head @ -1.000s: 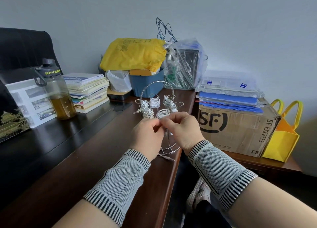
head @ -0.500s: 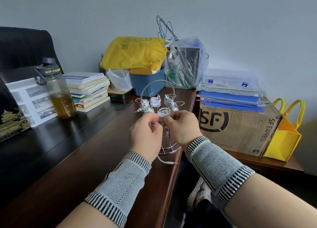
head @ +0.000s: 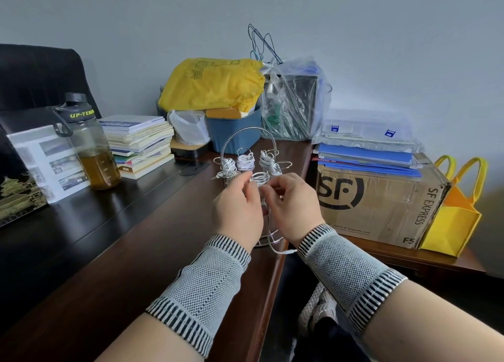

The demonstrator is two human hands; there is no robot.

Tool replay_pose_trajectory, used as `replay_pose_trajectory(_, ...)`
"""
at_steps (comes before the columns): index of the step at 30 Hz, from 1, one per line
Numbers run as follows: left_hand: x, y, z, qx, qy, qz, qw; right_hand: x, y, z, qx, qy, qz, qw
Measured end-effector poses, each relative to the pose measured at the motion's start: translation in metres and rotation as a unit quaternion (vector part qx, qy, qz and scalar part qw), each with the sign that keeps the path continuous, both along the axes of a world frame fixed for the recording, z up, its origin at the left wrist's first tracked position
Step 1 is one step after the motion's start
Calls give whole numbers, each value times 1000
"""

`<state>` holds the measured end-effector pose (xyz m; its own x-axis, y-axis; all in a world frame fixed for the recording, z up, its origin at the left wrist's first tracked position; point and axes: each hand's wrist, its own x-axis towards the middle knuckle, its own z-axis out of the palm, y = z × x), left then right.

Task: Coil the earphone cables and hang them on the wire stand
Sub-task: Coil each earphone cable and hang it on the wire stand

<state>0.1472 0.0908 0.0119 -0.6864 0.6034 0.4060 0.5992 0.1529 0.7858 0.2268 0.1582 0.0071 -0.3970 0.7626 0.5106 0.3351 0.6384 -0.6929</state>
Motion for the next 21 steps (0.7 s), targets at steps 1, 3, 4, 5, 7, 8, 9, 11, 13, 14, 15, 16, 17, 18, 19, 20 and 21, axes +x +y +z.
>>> replay_pose_trajectory(1,1,1,-1,6,-6,3,1000,0,0,0,5,-6,-1,1000)
replay_pose_trajectory(3,2,3,-2,8,-11,10,1000,0,1,0,24,-21,-9,999)
replay_pose_trajectory(4,2,3,-4,13,-14,12,1000,-1,1,0,43,-29,-18,999)
replay_pose_trajectory(5,1,5,-5,18,-20,13,1000,0,0,-1,62,-36,-27,997)
replay_pose_trajectory(7,0,7,-6,42,-38,10,998,1,-2,-1,101,-49,-39,993)
replay_pose_trajectory(8,-1,8,-6,56,-49,7,997,1,-2,-1,115,-58,-42,991)
replay_pose_trajectory(9,-2,9,-6,62,-57,5,996,1,-3,1,122,-66,-42,989)
replay_pose_trajectory(11,-5,8,-6,63,-69,-1,996,2,-2,4,112,-75,-37,990)
replay_pose_trajectory(13,-7,7,-6,73,-86,-14,994,5,1,9,69,-62,-20,995)
replay_pose_trajectory(14,-8,7,-7,80,-94,-20,992,7,3,11,49,-52,-9,997)
replay_pose_trajectory(15,-9,7,-6,81,-99,-26,991,10,5,12,34,-44,0,998)
replay_pose_trajectory(16,-10,7,-5,78,-101,-31,991,12,6,13,24,-39,12,999)
replay_pose_trajectory(17,-11,7,-5,76,-101,-35,991,15,7,13,21,-39,23,999)
replay_pose_trajectory(18,-12,7,-5,78,-99,-39,991,16,8,12,24,-43,33,998)
replay_pose_trajectory(19,-12,6,-5,80,-99,-44,991,18,9,12,29,-47,41,998)
replay_pose_trajectory(20,-13,6,-5,82,-99,-50,990,18,10,12,30,-52,47,997)
replay_pose_trajectory(21,-13,5,-6,80,-101,-53,990,18,11,11,28,-57,53,997)
